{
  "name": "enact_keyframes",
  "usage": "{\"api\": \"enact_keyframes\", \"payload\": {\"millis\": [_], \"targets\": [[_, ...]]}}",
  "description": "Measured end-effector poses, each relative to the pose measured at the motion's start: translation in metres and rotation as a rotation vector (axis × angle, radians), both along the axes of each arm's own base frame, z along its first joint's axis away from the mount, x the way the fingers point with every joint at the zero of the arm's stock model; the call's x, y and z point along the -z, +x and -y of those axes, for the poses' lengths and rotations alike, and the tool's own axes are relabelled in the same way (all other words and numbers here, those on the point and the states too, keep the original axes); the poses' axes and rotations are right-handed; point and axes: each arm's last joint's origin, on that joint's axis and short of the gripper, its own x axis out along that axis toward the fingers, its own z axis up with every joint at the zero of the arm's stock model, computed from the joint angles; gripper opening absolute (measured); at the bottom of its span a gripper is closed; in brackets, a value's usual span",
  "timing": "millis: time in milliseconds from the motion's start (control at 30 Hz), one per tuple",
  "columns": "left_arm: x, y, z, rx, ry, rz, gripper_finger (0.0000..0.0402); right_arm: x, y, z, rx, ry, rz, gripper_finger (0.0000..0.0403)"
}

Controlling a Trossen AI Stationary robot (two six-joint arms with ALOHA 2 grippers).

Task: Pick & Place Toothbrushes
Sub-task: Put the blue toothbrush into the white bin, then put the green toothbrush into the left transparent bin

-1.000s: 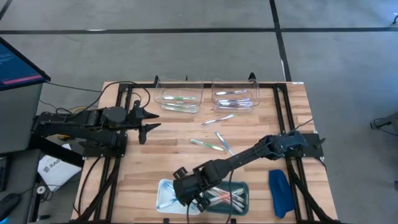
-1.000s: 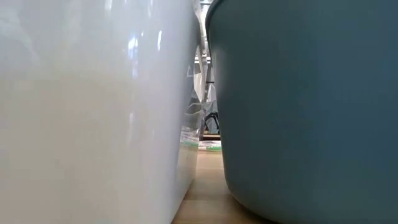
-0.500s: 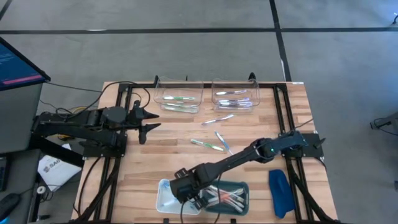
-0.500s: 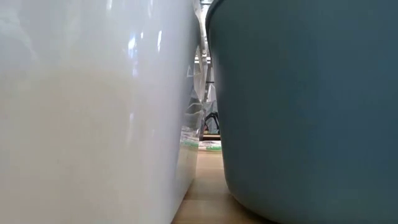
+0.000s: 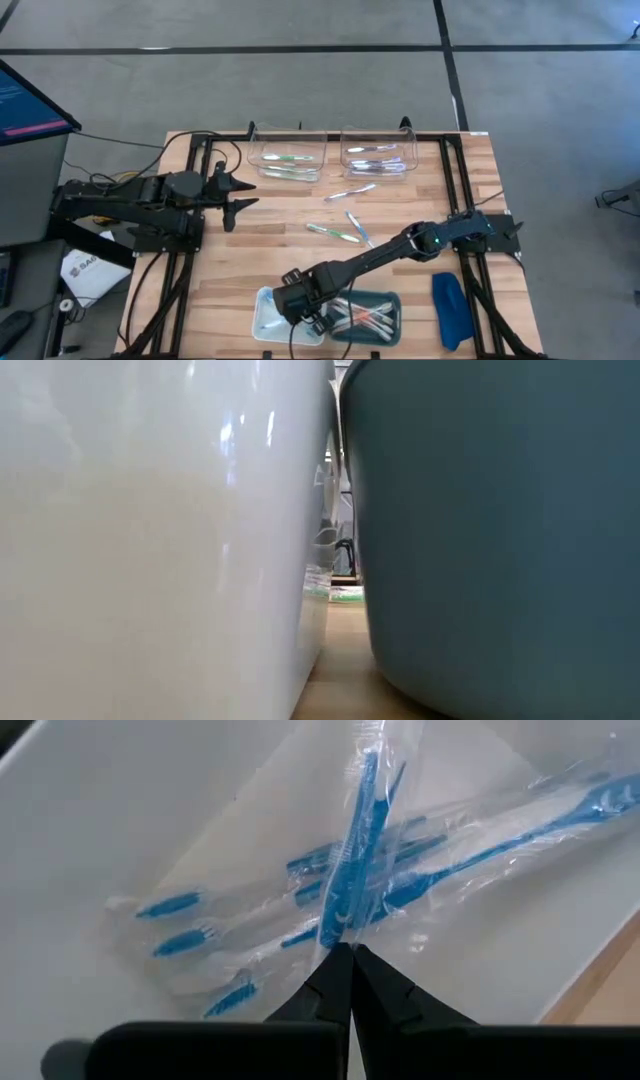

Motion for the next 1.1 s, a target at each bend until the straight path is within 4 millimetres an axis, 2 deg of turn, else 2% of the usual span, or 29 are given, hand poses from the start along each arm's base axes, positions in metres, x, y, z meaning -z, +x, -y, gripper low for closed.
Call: {"api": "enact_keyframes", "payload": {"millis": [167, 433, 667, 833, 1100], "targets": [[0.000, 0.000, 0.000, 0.000, 0.000, -0.004, 0.0168, -0.001, 0.003, 0.000, 0.016, 0.019, 0.030, 0.0037], [0.000, 0.000, 0.000, 0.000, 0.000, -0.005, 0.0168, -0.003, 0.007, -0.002, 0.052, 0.050, 0.060, 0.0143], [0.001, 0.000, 0.000, 0.000, 0.000, -0.006, 0.0168, -0.008, 0.014, 0.011, 0.187, 0.103, 0.058, 0.0216], [0.001, 0.000, 0.000, 0.000, 0.001, -0.007, 0.0168, -0.015, 0.021, 0.020, 0.311, 0.164, 0.063, 0.0241], [0.001, 0.000, 0.000, 0.000, 0.001, -0.007, 0.0168, -0.029, 0.021, 0.029, 0.383, 0.205, 0.071, 0.0244]]}}
